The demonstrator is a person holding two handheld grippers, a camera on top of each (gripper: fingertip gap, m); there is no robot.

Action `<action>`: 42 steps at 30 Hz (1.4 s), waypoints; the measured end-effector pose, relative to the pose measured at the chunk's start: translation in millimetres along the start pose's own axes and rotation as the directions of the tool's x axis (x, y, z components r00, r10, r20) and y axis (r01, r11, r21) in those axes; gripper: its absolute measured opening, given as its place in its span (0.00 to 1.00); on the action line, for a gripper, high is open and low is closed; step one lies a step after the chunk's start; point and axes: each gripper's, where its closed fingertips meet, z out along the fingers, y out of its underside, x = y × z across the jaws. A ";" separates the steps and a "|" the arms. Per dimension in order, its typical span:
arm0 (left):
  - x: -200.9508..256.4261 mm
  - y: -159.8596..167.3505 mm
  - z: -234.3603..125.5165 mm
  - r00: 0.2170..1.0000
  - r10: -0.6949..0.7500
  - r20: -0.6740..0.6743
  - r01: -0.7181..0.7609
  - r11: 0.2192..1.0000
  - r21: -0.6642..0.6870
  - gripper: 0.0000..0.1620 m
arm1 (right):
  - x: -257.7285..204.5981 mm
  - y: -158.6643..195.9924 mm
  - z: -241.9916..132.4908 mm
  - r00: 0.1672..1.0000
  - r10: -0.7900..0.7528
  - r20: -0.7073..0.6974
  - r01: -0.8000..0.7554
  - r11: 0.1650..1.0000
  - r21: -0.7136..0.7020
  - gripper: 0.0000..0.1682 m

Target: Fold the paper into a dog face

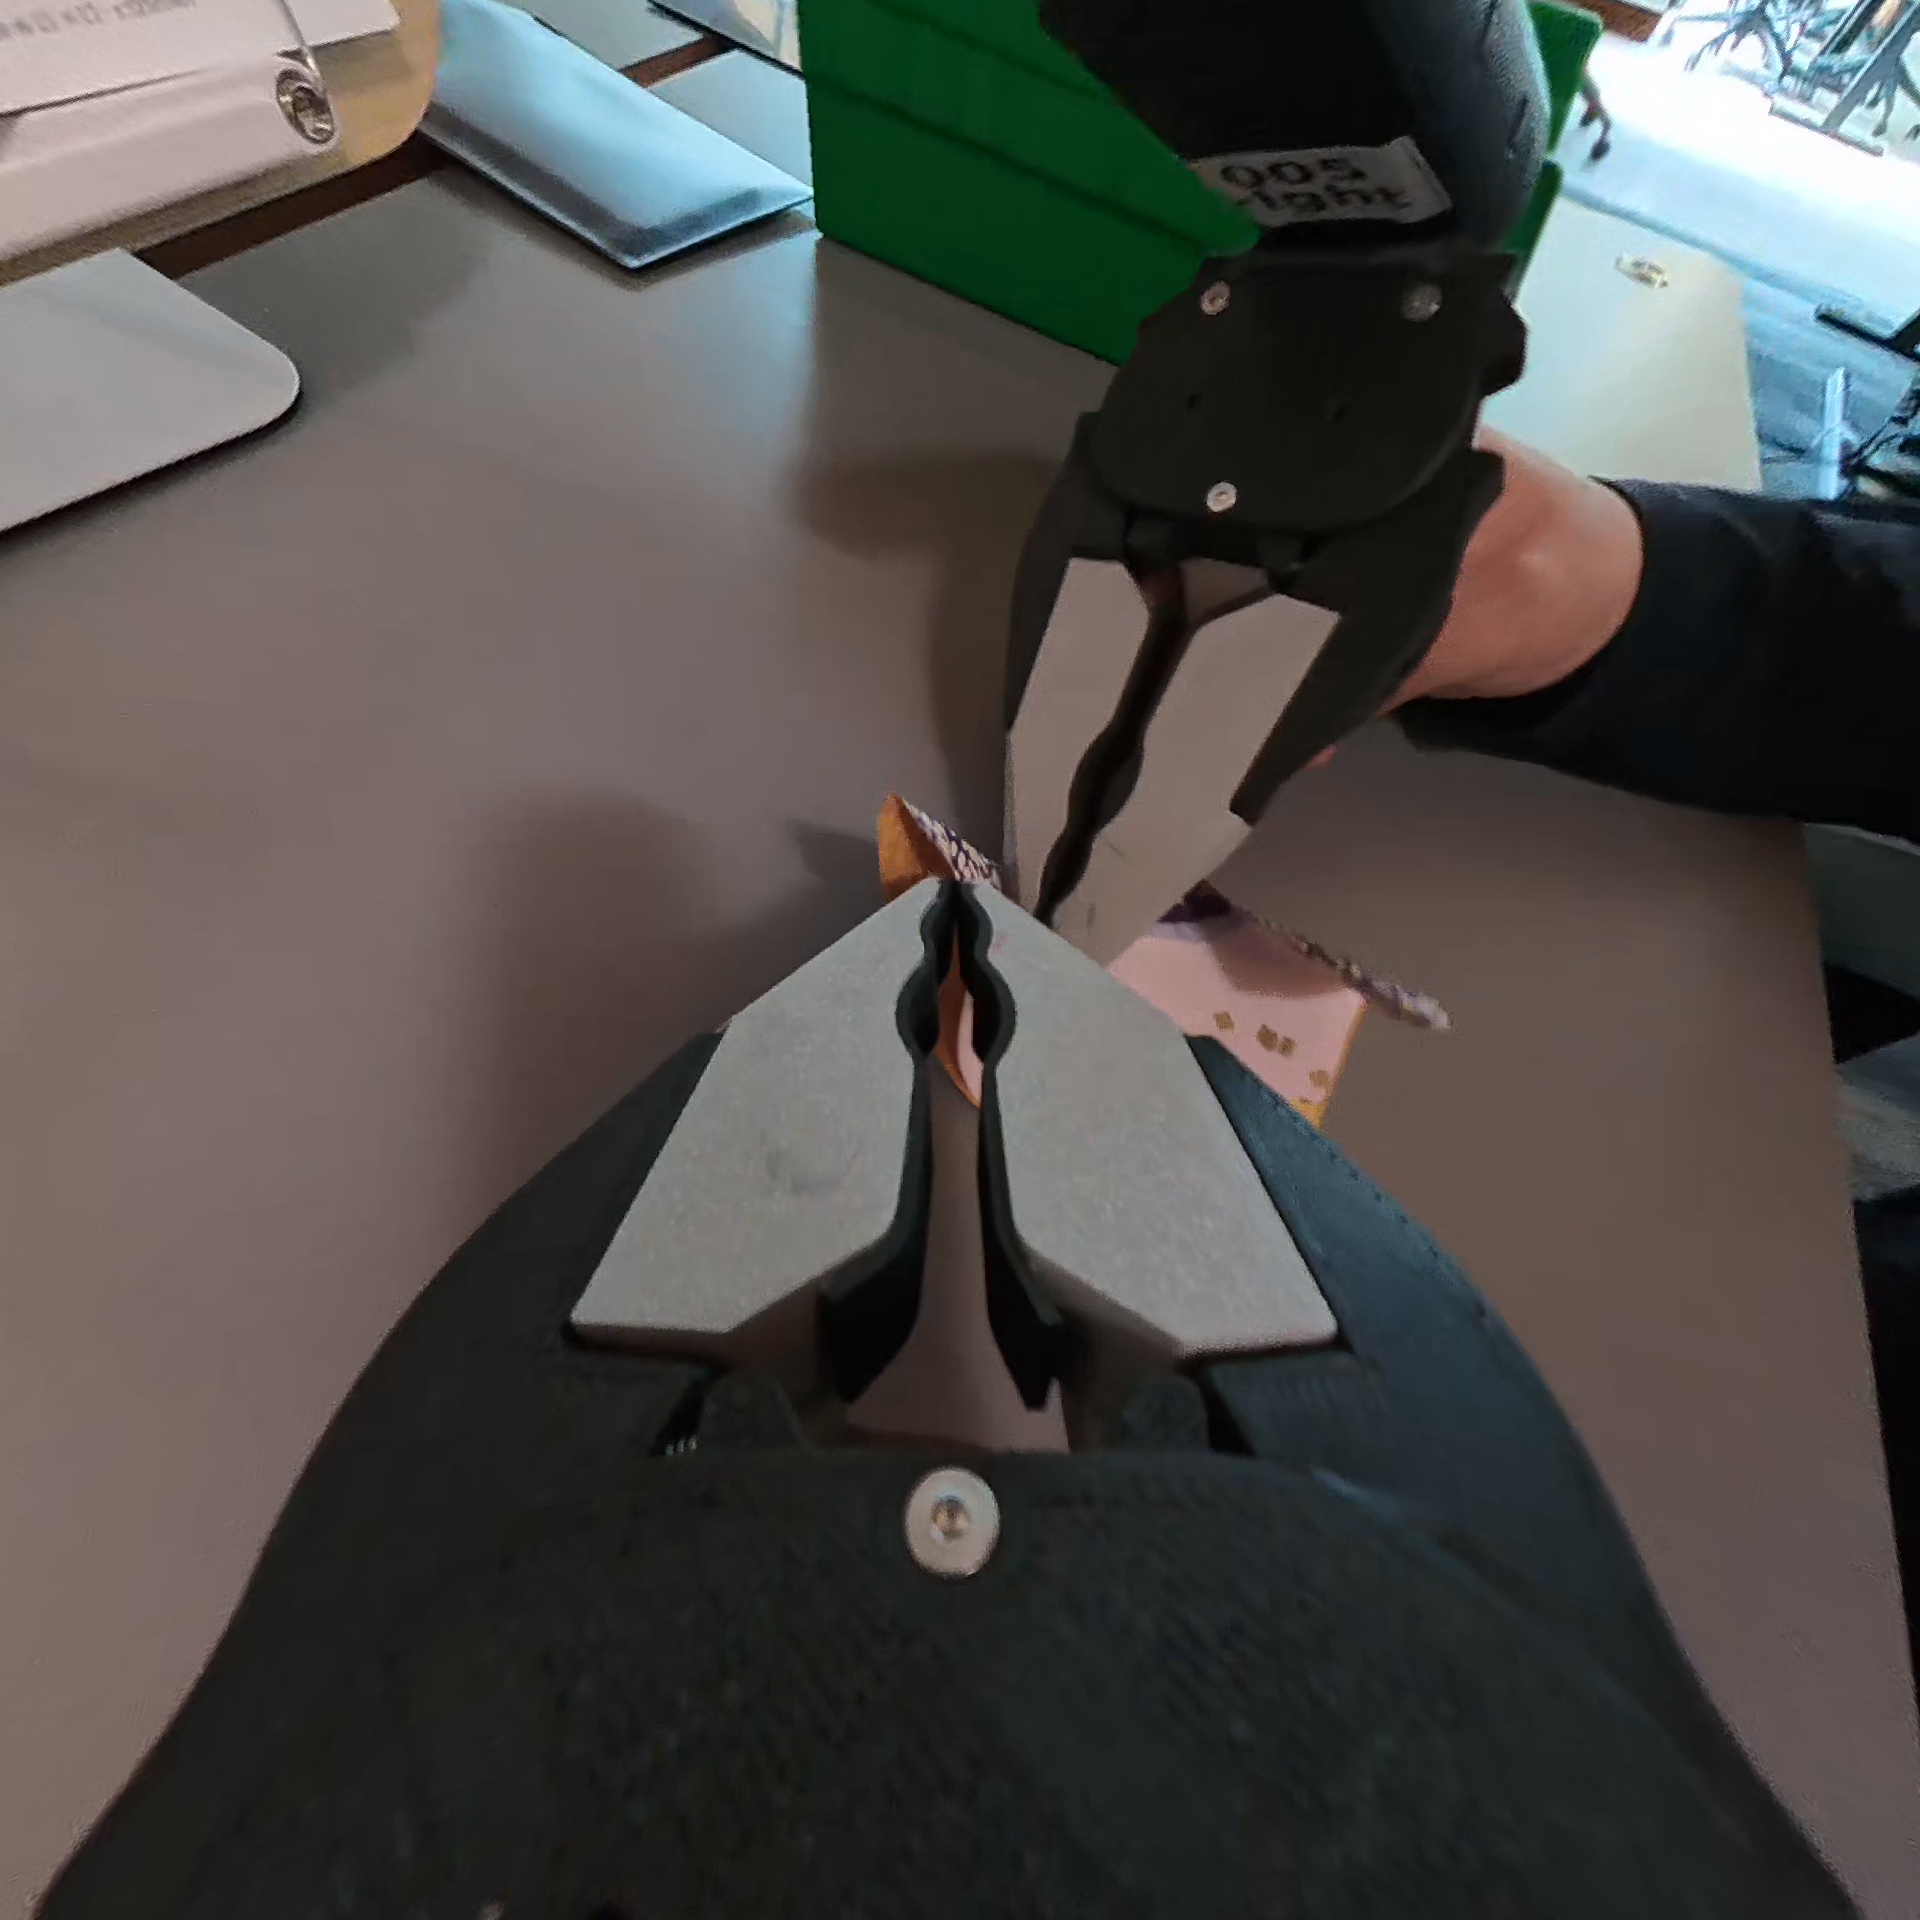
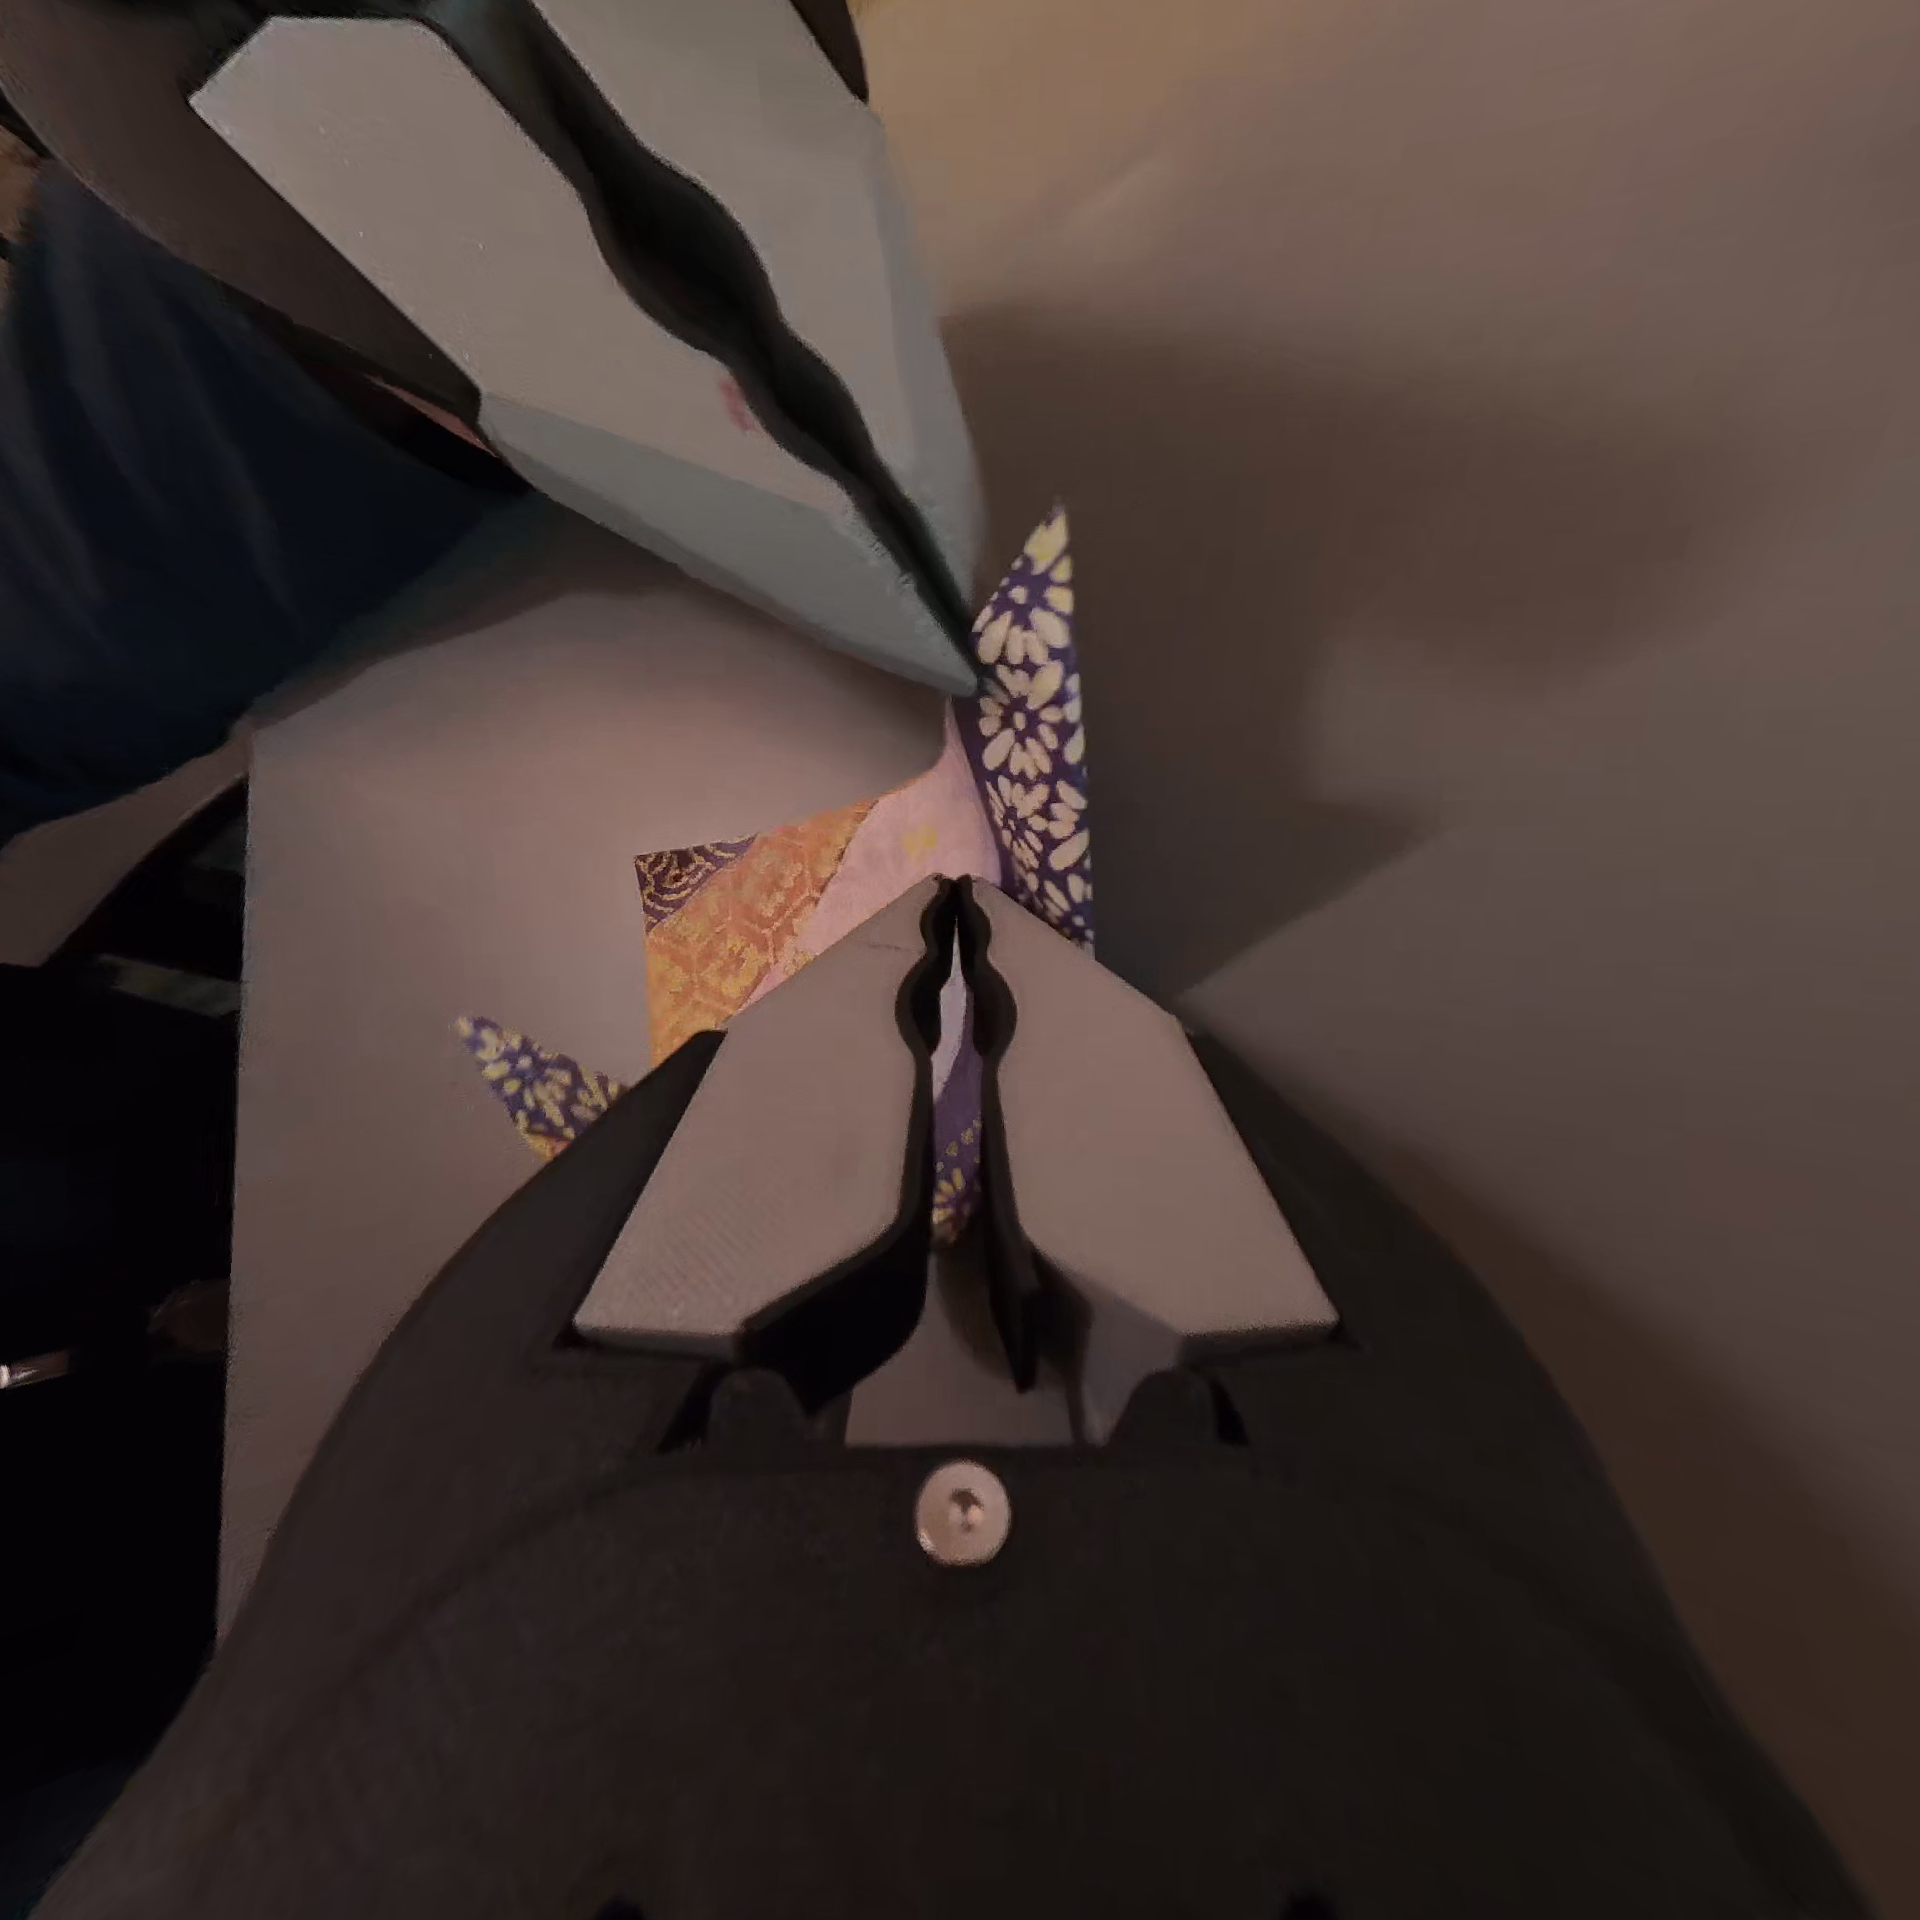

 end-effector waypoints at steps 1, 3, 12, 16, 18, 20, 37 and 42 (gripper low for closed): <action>1.3 1.8 -1.3 1.000 0.013 0.002 -0.013 1.000 -0.009 0.00 | 1.3 0.0 -0.4 1.000 -0.006 -0.012 0.006 1.000 0.001 0.00; 2.7 4.4 -3.5 1.000 0.017 0.001 -0.017 1.000 -0.022 0.00 | 2.7 -0.1 -1.1 1.000 -0.006 -0.015 0.007 1.000 0.002 0.00; 3.5 20.7 -6.1 0.999 -0.049 0.013 0.050 0.995 -0.090 0.00 | 8.6 5.7 -10.3 0.999 -0.042 -0.013 0.042 0.999 -0.025 0.00; 10.6 29.3 -10.4 0.996 -0.088 -0.009 0.087 0.992 -0.093 0.00 | 6.3 9.9 -13.4 0.997 -0.080 0.012 0.081 0.995 -0.052 0.00; 13.1 33.8 -12.4 0.997 -0.074 -0.014 0.073 0.993 -0.096 0.00 | 1.7 11.5 -12.6 0.995 -0.094 0.038 0.096 0.994 -0.056 0.00; 9.2 42.9 -14.9 0.996 -0.094 0.002 0.093 0.986 -0.135 0.00 | -1.5 12.2 -11.7 0.993 -0.101 0.057 0.104 0.993 -0.059 0.00; -33.9 34.8 -11.6 0.854 -0.519 0.039 0.520 0.854 -0.016 0.28 | -5.2 16.7 -14.9 0.987 -0.126 0.094 0.132 0.990 -0.054 0.00; -28.3 29.8 0.7 0.825 -0.565 -0.018 0.565 0.825 -0.036 0.22 | -5.7 16.6 -14.6 0.987 -0.127 0.094 0.132 0.990 -0.055 0.00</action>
